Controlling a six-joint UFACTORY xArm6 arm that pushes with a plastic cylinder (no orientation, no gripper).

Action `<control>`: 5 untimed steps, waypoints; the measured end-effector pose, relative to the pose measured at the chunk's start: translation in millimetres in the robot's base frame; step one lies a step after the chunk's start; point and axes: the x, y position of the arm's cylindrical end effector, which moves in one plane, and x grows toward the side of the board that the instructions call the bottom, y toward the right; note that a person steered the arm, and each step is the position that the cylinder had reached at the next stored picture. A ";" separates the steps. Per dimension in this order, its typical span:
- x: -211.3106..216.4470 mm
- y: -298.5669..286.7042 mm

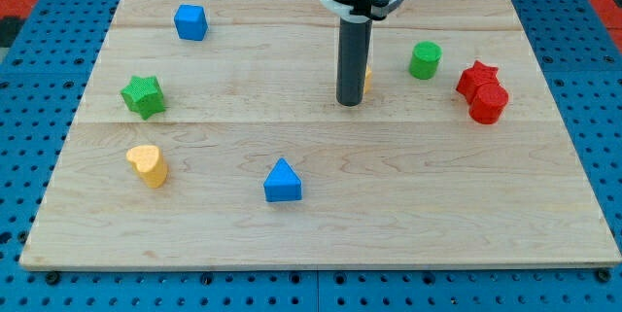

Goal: Move the yellow hexagon to the left of the green circle

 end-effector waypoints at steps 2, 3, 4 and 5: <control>2.4 24.4; -15.4 32.1; -41.2 16.7; -44.9 9.2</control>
